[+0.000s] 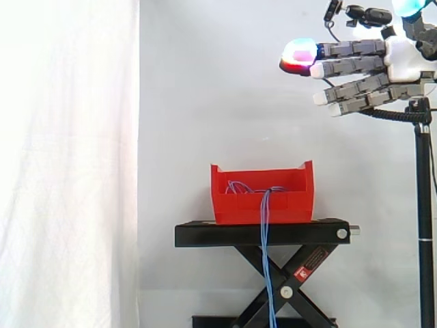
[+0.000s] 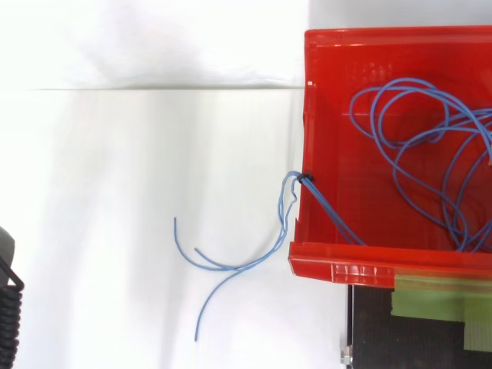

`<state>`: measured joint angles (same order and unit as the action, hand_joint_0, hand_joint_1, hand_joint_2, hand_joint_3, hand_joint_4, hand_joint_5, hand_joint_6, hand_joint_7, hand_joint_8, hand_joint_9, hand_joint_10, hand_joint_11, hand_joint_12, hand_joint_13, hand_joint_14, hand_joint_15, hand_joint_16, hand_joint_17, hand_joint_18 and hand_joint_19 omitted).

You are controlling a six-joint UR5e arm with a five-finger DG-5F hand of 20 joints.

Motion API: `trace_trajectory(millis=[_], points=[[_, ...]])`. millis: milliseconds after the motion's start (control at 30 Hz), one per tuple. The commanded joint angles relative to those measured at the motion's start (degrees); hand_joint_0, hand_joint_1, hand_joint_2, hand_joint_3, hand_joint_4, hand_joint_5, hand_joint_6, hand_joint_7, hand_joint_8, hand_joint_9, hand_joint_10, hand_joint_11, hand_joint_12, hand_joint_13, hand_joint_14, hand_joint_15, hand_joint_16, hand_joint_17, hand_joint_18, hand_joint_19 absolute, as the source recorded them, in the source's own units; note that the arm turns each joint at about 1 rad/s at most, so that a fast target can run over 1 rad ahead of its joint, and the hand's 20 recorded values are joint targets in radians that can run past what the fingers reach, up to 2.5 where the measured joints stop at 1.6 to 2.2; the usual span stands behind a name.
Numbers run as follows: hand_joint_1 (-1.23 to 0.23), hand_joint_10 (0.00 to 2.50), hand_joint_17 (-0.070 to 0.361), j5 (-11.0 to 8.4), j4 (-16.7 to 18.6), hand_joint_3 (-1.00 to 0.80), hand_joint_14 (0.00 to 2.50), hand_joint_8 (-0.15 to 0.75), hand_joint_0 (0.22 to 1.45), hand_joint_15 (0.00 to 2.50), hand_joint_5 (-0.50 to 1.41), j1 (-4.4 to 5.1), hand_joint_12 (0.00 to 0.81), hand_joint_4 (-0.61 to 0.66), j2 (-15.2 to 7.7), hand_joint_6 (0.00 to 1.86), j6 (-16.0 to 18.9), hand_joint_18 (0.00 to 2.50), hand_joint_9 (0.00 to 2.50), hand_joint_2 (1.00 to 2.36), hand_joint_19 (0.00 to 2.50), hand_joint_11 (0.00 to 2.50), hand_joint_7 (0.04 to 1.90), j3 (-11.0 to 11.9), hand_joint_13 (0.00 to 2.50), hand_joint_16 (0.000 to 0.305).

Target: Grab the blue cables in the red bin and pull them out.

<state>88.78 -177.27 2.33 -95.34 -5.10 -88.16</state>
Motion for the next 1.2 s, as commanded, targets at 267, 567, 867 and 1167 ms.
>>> trace_trajectory(millis=[267,567,867,1167], points=[[-0.81,0.00,0.094,0.08,-1.59,-1.00,0.00,0.121,0.62,0.00,0.19,-0.04,0.318,0.09,-0.03,0.00,2.42,0.00,0.32,1.00,0.00,0.00,0.10,0.00,0.17,0.042],[-0.81,0.00,0.094,0.08,-1.59,-1.00,0.00,0.121,0.63,0.00,0.20,-0.04,0.317,0.09,-0.03,0.00,2.42,0.00,0.31,1.00,0.00,0.00,0.10,0.00,0.17,0.042],[-0.82,0.00,0.093,0.34,-1.50,-1.00,0.00,0.121,0.63,0.00,0.20,-0.04,0.318,0.09,-0.03,0.00,2.60,0.00,0.31,1.00,0.00,0.00,0.10,0.00,0.17,0.041],[-0.82,0.00,0.093,0.69,-0.71,-1.00,0.00,0.126,0.63,0.00,0.20,-0.04,0.318,0.09,-0.03,0.00,2.60,0.00,0.32,1.00,0.00,0.00,0.10,0.00,0.17,0.041]])
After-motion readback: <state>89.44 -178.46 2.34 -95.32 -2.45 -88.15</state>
